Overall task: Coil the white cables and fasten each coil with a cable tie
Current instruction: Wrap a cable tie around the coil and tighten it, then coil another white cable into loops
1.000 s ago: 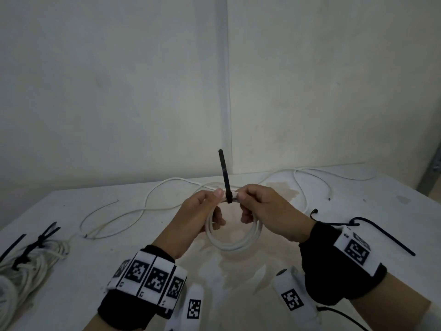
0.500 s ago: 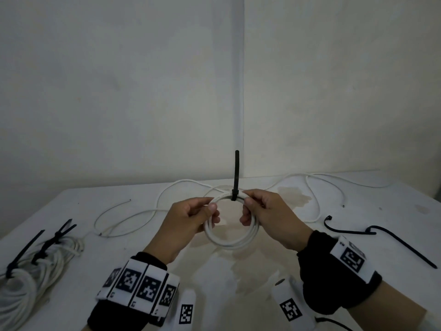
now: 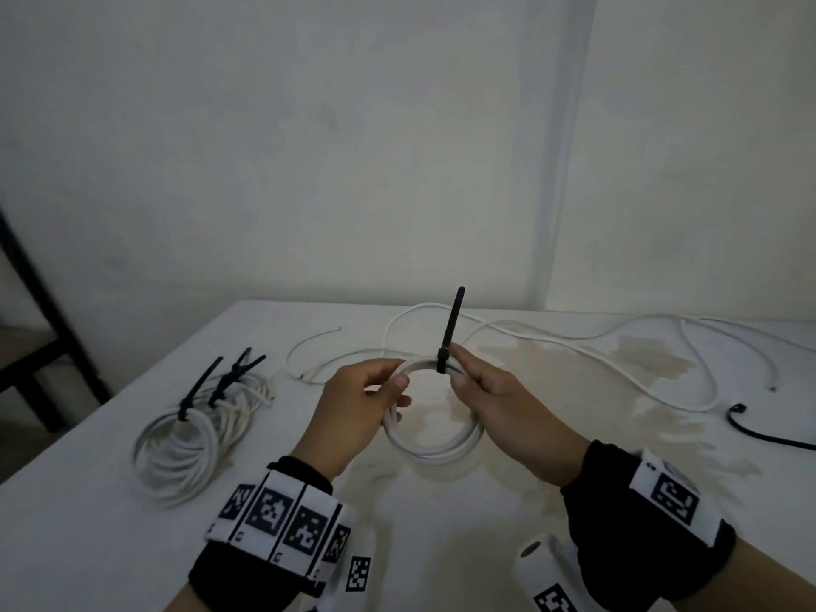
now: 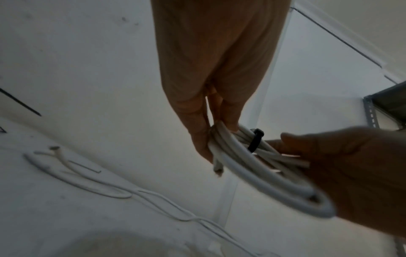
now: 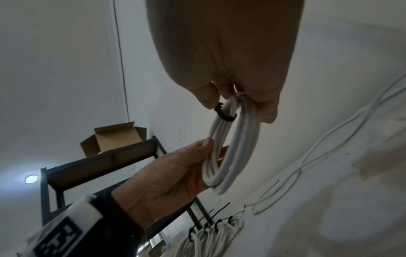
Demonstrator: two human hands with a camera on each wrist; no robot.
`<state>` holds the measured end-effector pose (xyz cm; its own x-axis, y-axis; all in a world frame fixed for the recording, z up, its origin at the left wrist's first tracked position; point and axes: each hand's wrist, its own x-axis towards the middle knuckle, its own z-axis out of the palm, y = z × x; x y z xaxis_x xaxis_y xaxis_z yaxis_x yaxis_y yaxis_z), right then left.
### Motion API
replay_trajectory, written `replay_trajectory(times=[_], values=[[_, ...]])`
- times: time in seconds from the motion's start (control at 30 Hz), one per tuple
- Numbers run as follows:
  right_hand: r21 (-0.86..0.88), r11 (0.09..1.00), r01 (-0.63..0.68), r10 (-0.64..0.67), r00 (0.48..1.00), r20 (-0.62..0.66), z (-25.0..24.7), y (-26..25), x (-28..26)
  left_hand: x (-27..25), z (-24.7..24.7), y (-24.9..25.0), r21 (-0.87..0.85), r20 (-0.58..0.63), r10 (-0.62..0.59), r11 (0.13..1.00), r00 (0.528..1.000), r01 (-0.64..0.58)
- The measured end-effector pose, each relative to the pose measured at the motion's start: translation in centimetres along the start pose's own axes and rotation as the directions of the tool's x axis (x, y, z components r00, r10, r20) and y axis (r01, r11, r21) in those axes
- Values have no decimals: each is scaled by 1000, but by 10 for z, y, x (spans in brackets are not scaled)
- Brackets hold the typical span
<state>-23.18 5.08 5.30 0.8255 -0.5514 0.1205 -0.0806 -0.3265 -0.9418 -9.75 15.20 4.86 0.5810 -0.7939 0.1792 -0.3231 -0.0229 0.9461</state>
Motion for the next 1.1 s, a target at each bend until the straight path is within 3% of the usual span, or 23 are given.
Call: replay_trajectory(times=[0.1, 0.3, 0.43, 0.53, 0.67, 0.83, 1.1], values=[[-43, 998, 42, -42, 999, 11, 23, -6, 3, -8, -14, -11, 40, -43, -18, 999, 999, 20], [-82, 995, 56, -49, 995, 84, 61, -5, 8, -20, -46, -33, 309, -131, 95, 950, 987, -50], [-68, 998, 15, -3, 985, 174, 80, -1, 15, -28, -67, -43, 335, -153, 85, 942, 985, -30], [-82, 993, -87, 103, 969, 225, 93, -2, 19, -30, -94, -50, 362, -183, 81, 932, 980, -9], [-76, 981, -181, 193, 960, 201, 98, -5, 21, -33, -144, -56, 496, -270, 94, 866, 958, 55], [-91, 973, -214, 226, 961, 156, 97, -9, 32, -40, -205, -74, 552, -305, 25, 819, 952, 156], [-168, 950, -263, 283, 953, 108, 95, -3, 49, -40, -229, -88, 641, -378, -60, 702, 924, 308]])
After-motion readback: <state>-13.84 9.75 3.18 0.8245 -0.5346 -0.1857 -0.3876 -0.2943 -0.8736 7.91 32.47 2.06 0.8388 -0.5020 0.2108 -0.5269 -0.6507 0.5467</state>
